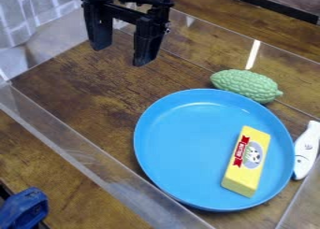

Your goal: Put the white object in the blue tray

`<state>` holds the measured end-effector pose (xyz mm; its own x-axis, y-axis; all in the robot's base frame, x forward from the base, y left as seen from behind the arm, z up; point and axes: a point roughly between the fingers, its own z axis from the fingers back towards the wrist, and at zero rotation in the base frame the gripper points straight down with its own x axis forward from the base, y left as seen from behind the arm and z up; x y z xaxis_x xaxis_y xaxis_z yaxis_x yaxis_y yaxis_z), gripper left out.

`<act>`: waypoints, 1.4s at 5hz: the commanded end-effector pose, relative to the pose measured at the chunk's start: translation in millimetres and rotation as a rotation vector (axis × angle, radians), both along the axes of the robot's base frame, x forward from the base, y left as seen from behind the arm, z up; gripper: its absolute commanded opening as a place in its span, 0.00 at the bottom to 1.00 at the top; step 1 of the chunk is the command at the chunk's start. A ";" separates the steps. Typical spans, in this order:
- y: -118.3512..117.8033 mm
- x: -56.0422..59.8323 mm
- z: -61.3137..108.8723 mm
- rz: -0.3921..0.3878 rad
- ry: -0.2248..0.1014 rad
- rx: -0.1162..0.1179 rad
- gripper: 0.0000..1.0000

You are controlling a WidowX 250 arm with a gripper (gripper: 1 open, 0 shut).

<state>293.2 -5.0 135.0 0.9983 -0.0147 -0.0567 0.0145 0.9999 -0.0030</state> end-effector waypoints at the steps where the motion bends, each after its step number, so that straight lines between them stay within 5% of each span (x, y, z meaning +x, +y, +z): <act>1: -16.0 6.0 0.0 -0.031 0.014 -0.002 1.00; 2: -51.8 14.5 5.4 -0.103 0.019 -0.010 1.00; 4: -111.6 32.3 -31.9 -0.291 -0.001 -0.019 1.00; 5: -124.7 35.3 -53.7 -0.338 -0.008 -0.023 1.00; 7: -103.1 20.0 -49.1 -0.382 -0.050 -0.027 1.00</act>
